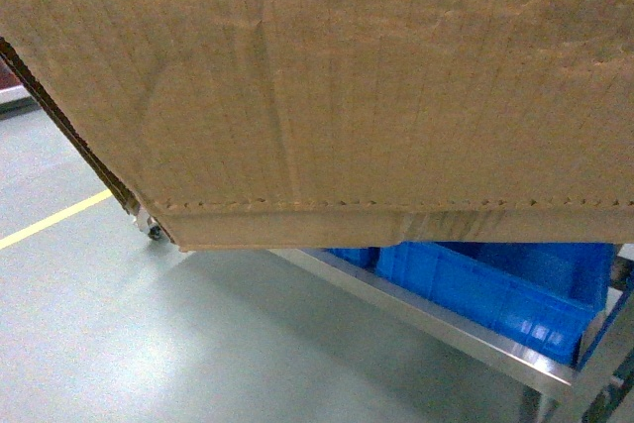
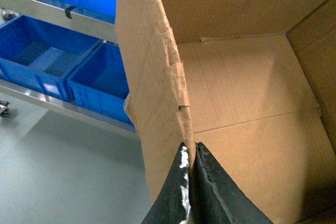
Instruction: Sort boxes to right shelf from conveyor
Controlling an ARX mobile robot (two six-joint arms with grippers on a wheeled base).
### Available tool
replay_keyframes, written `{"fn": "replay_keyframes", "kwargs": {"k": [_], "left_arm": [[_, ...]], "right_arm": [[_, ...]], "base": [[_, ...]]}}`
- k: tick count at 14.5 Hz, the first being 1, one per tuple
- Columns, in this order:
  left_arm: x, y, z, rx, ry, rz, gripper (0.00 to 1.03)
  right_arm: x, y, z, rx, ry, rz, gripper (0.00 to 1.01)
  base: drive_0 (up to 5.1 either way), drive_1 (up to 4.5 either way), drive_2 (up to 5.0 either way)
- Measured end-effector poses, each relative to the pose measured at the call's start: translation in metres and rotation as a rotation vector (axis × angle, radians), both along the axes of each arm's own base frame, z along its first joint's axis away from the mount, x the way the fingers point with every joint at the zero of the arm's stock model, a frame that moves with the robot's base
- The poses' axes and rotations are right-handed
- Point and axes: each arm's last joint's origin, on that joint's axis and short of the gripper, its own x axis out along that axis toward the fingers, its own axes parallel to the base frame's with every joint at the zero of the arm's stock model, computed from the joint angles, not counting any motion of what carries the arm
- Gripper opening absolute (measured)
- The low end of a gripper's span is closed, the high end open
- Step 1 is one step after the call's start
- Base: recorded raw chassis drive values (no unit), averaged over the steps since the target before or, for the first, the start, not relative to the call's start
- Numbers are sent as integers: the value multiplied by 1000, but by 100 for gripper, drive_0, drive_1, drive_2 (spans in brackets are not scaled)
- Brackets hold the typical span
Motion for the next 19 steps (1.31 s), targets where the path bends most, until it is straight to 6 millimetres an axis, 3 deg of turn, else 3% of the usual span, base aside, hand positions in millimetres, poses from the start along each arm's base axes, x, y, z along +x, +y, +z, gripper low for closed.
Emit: {"fn": "replay_keyframes", "kwargs": {"k": [3,13,19], "left_arm": [[0,0,0,0,0,0,2],[1,0,-1,1,5,0,2],[0,0,0,0,0,-1,2]], "right_arm": [[0,0,0,0,0,0,3],[1,0,-1,-1,4,-1,3],[0,0,0,-1,1,-2,3]], "base": [[-164,-164,-164],[-160,-557,237],[-80,-80,-80]]}}
